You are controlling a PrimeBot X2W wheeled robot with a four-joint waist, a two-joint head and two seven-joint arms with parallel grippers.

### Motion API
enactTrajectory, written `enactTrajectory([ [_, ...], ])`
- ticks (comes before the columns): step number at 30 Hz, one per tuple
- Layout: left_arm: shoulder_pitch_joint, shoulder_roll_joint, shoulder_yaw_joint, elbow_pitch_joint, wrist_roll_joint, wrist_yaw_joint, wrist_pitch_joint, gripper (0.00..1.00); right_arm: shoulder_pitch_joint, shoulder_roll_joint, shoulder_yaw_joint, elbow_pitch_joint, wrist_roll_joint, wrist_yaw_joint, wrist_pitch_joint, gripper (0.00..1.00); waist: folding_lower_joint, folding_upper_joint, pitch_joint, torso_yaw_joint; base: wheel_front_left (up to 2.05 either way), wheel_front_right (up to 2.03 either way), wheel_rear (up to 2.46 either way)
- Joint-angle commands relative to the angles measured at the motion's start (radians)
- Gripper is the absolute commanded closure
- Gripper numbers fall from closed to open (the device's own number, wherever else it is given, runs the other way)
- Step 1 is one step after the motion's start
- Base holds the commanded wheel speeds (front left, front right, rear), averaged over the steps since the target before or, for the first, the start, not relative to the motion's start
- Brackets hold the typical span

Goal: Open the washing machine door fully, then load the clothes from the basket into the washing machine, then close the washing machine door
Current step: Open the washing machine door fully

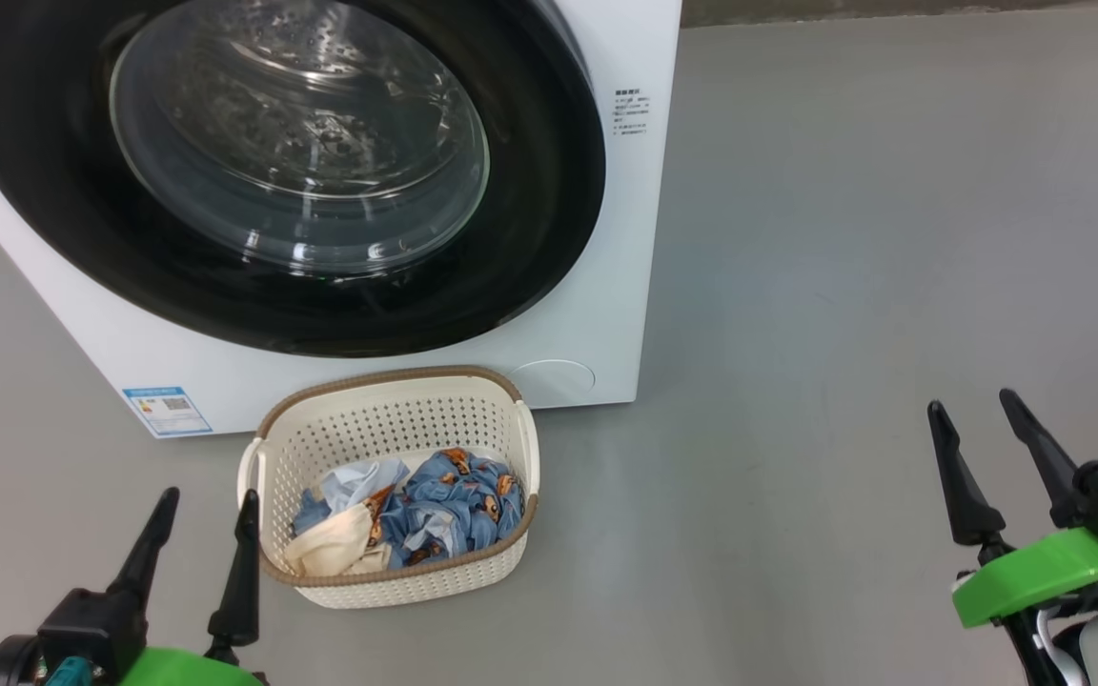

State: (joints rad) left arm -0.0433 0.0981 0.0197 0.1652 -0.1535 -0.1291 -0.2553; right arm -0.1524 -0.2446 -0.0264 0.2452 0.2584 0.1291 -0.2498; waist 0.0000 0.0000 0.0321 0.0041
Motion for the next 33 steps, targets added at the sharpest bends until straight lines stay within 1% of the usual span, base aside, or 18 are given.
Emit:
enactTrajectory([
  [1,-0.021,0.011,0.032,-0.030,0.005,-0.001,-0.006,0.00,-0.041,-0.019,0.016,-0.023,0.010,0.002,-0.012,0.00,0.0000,0.0000,-0.001,0.003,0.00,0.00,0.00],
  [8,-0.013,0.005,0.009,-0.039,0.009,-0.001,-0.006,0.00,-0.100,-0.026,0.021,-0.027,0.037,0.002,-0.012,0.00,0.0000,0.0000,0.002,0.028,0.00,0.00,0.00],
  [14,-0.013,0.004,-0.012,-0.046,0.006,-0.002,-0.006,0.00,-0.194,-0.043,0.016,-0.037,0.074,0.002,-0.012,0.00,0.0000,0.0000,0.019,0.052,0.00,0.00,0.00],
  [19,-0.022,0.011,-0.032,-0.039,-0.008,-0.002,-0.006,0.00,-0.284,-0.045,-0.002,-0.040,0.123,0.002,-0.012,0.00,0.0000,0.0000,0.037,0.074,0.00,0.00,0.00],
  [25,-0.046,0.007,-0.040,-0.035,-0.018,-0.002,-0.006,0.00,-0.374,-0.021,-0.058,-0.018,0.240,0.002,-0.012,0.00,0.0000,0.0000,0.073,0.110,0.00,0.00,0.00],
  [26,-0.046,0.007,-0.040,-0.035,-0.018,-0.002,-0.006,0.00,-0.374,-0.021,-0.058,-0.018,0.240,0.002,-0.012,0.00,0.0000,0.0000,0.073,0.110,0.00,0.00,0.00],
  [33,-0.078,-0.001,-0.046,-0.036,-0.026,-0.002,-0.006,0.00,-0.473,0.037,-0.179,0.065,0.455,0.002,0.008,0.00,0.0000,0.0000,0.120,0.153,0.00,0.00,0.00],
])
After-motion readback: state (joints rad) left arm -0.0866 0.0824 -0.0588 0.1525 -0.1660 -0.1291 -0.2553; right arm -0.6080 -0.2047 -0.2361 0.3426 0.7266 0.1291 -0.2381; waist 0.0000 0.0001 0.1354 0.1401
